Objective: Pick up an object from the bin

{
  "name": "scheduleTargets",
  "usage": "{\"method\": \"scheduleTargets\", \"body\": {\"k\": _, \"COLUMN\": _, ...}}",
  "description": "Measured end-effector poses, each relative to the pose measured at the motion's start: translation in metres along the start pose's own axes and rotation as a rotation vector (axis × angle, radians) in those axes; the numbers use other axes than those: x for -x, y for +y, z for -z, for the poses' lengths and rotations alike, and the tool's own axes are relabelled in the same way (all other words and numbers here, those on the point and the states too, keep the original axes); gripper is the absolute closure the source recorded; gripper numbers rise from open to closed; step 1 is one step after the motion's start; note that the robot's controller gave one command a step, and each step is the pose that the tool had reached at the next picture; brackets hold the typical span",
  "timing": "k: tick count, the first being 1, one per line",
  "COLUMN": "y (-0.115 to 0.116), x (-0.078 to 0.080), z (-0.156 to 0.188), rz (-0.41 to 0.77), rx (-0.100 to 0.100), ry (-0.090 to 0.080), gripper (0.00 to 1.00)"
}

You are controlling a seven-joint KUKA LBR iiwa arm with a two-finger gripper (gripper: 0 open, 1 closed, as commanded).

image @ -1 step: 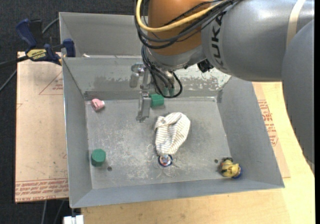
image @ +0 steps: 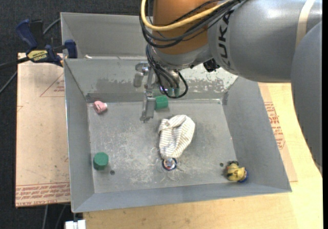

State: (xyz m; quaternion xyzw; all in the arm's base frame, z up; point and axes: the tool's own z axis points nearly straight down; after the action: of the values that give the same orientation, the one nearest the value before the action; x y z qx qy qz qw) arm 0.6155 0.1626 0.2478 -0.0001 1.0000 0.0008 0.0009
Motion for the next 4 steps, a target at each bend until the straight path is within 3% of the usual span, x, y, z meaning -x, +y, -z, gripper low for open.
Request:
{"method": "scheduleTargets", "body": {"k": 1, "y": -0.05, "x": -0.029, "z": -0.079, "rz": 0.03, "rx": -0.004, "ry": 0.016, "gripper": 0.0}}
{"method": "scheduleTargets", "body": {"k": 2, "y": -0.089, "x": -0.02, "z": -0.075, "rz": 0.053, "rx": -0.001, "ry": -0.002, "gripper": 0.0}}
{"method": "scheduleTargets", "body": {"k": 3, "y": -0.108, "x": -0.068, "z": -0.135, "rz": 0.204, "rx": -0.002, "ry": 0.018, "gripper": 0.0}}
{"method": "scheduleTargets", "body": {"k": 4, "y": -0.16, "x": -0.054, "z": -0.169, "rz": 0.23, "rx": -0.002, "ry": -0.002, "gripper": 0.0}}
